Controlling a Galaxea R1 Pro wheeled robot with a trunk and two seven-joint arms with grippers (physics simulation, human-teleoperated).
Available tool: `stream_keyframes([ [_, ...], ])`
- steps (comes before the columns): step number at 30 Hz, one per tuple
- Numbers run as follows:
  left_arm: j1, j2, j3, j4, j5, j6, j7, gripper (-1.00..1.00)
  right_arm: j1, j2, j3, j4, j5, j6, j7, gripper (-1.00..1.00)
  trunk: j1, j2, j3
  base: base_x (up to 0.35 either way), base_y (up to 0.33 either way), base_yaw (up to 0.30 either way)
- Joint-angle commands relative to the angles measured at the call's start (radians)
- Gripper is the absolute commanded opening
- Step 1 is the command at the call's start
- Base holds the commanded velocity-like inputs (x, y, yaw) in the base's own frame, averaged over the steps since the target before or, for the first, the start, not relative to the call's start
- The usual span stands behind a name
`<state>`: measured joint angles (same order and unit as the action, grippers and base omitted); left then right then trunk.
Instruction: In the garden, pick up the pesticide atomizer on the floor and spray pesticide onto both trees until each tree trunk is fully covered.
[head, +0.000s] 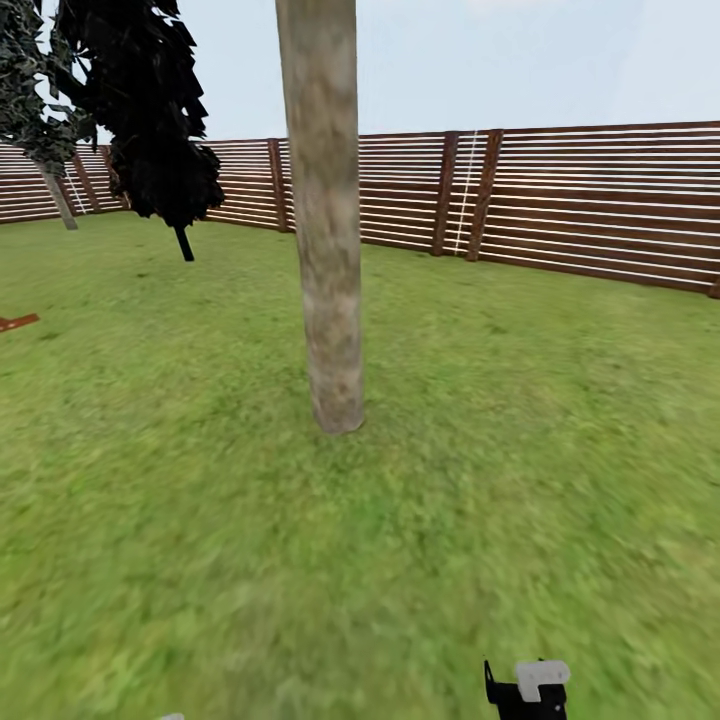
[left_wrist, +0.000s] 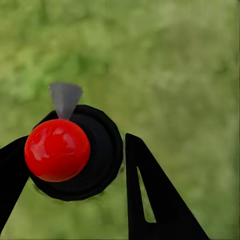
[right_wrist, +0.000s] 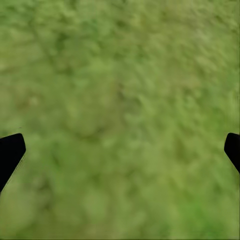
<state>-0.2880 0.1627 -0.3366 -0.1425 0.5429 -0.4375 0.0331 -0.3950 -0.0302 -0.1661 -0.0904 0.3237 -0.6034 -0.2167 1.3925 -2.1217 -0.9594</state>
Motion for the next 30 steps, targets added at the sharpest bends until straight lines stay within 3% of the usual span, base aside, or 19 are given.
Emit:
stream_keyframes([
  [1,0.000,0.001,-0.009,0.000,0.005,-0.003,0.004,-1.00,-0.001,0.001,-0.006,0.001,0.011,-0.002,-0.005,1.00,0.000,0.000,-0.001,0.338,0.000,0.000],
  [30,0.000,0.007,-0.011,-0.001,-0.002,-0.008,0.001,-1.00,-0.001,0.002,-0.007,-0.002,0.007,-0.002,-0.009,1.00,0.000,0.000,-0.001,0.322,0.000,0.000],
])
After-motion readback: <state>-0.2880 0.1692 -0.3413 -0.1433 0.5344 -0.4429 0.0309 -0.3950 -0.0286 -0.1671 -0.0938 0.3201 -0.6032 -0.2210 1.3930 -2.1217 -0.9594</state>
